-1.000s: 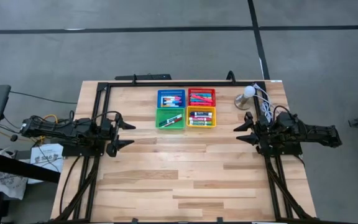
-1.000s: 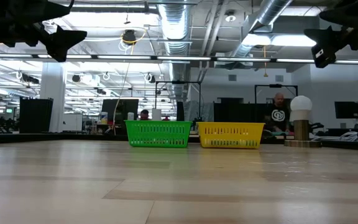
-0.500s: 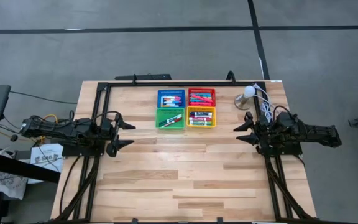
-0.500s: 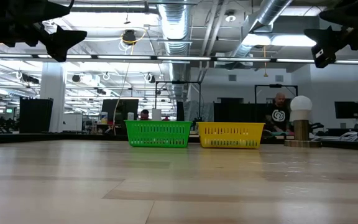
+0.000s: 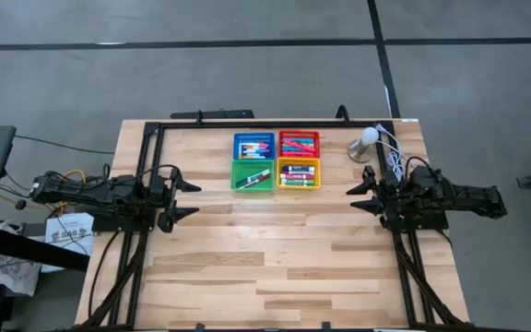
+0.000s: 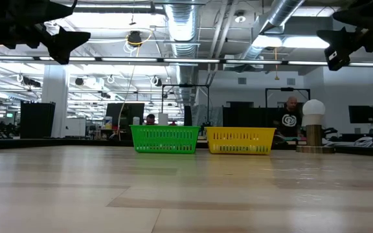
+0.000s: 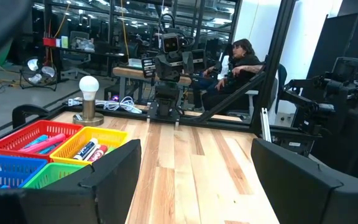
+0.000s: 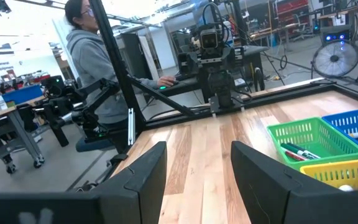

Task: Pick & Place Markers
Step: Return to Home Position

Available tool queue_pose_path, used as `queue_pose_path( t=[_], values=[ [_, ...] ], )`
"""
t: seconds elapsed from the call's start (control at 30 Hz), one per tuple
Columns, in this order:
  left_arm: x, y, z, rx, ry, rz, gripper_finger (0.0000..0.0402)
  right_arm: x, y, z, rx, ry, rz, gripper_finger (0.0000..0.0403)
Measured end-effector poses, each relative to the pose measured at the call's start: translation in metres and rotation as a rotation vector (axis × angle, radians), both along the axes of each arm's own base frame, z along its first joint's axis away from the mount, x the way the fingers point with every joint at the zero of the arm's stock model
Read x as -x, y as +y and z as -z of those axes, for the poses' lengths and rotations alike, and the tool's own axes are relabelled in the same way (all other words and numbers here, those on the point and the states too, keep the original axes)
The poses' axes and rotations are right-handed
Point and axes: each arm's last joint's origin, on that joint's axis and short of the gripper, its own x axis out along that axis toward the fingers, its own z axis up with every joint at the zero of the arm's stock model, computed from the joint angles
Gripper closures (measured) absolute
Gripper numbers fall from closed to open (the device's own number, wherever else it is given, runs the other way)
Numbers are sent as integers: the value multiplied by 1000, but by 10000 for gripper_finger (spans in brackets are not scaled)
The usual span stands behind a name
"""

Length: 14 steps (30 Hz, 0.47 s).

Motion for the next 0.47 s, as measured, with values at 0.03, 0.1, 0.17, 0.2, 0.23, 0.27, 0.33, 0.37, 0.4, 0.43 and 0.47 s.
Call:
queue_pose_path(
  t=[0.03,0.1,0.17,0.2,0.23,0.27,0.33,0.37,0.4,0.43,0.47],
  values=[
    [0,0,0,0,0,0,97,0,0,0,0,0,0,234],
    [0,0,0,0,0,1,97,0,0,0,0,0,-1,233],
    [0,0,0,0,0,0,97,0,0,0,0,0,0,232],
    [0,0,0,0,0,0,97,0,0,0,0,0,0,231],
    [0,0,0,0,0,0,97,0,0,0,0,0,0,232],
    [0,0,0,0,0,0,97,0,0,0,0,0,0,232],
    [0,0,0,0,0,0,97,0,0,0,0,0,0,233],
    [0,0,0,0,0,0,97,0,0,0,0,0,-1,234],
    [0,0,0,0,0,0,97,0,0,0,0,0,0,234],
    [0,0,0,0,0,0,97,0,0,0,0,0,0,234],
    [0,0,0,0,0,0,97,0,0,0,0,0,0,234]
  ],
)
